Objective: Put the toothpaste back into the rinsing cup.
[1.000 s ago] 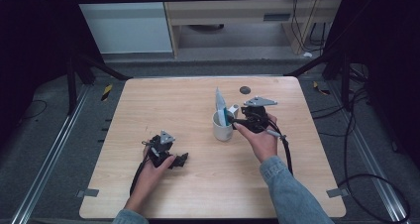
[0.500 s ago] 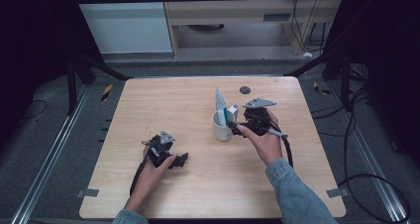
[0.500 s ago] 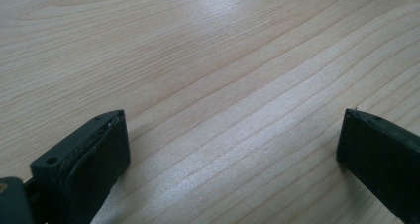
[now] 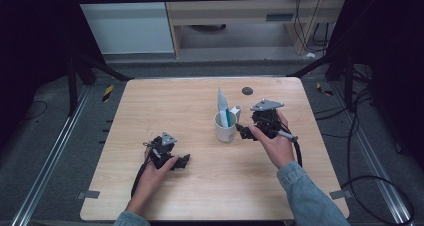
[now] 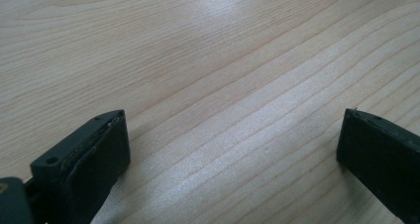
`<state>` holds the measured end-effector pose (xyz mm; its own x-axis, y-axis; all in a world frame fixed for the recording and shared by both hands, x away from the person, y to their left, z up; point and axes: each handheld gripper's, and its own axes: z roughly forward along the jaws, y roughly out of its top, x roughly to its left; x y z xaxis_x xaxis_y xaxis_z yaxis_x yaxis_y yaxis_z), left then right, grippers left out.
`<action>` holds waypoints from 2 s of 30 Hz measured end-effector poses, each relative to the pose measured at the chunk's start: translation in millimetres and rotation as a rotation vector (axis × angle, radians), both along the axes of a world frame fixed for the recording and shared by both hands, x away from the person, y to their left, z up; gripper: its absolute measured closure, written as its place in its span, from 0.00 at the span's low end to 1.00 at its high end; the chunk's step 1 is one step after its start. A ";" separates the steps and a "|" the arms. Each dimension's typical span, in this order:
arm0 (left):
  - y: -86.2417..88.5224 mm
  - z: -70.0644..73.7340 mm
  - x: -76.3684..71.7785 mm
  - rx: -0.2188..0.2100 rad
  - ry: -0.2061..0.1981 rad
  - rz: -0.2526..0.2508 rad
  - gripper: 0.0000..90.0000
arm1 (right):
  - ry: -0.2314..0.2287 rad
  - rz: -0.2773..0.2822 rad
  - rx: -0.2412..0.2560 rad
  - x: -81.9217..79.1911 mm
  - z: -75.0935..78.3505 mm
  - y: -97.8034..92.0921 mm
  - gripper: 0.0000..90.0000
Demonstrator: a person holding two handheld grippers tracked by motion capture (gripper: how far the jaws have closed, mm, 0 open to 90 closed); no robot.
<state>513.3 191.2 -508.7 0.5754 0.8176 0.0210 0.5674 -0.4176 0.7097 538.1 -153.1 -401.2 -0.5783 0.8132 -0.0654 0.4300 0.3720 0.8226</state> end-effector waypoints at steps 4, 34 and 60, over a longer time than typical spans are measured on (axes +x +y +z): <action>0.0 0.0 0.0 0.000 0.000 0.000 0.00 | 0.001 -0.005 -0.019 -3.1 2.0 -7.6 0.09; -0.1 0.0 -0.2 -0.001 0.000 0.002 0.00 | 0.038 0.005 -0.105 -24.4 -34.0 -57.7 0.09; -0.2 0.0 -0.4 0.000 -0.001 0.004 0.00 | 0.141 -0.162 -0.020 -19.6 -94.5 -115.3 0.10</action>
